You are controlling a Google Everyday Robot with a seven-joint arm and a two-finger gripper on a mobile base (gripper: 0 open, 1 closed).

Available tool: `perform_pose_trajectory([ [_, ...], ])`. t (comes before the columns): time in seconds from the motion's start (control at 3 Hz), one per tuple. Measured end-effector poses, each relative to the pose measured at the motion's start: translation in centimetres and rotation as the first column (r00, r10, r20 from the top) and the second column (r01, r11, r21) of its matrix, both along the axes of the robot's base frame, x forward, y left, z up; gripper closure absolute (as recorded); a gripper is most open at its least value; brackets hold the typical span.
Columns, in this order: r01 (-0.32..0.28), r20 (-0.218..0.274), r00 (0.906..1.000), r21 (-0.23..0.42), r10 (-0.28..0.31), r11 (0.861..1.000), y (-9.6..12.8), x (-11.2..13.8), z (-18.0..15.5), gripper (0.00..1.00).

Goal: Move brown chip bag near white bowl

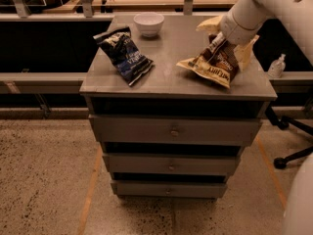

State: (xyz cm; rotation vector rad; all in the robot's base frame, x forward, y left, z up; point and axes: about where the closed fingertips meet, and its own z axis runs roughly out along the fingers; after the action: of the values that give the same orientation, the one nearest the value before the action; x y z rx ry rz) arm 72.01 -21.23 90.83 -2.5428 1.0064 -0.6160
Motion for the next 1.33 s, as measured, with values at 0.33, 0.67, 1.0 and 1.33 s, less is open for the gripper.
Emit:
perform_pose_trajectory([
  [0.33,-0.026,-0.012,0.9996,-0.097,0.025,0.995,-0.2,2.1,-2.8,0.18],
  [0.67,-0.044,-0.04,0.9985,-0.154,0.038,0.987,-0.5,3.5,-5.0,0.49],
  [1.0,-0.029,-0.047,0.9986,-0.133,0.023,0.991,-0.5,3.6,-5.0,0.72],
  [1.33,-0.015,-0.031,0.9994,-0.017,0.015,1.0,0.4,3.8,-3.5,0.96],
])
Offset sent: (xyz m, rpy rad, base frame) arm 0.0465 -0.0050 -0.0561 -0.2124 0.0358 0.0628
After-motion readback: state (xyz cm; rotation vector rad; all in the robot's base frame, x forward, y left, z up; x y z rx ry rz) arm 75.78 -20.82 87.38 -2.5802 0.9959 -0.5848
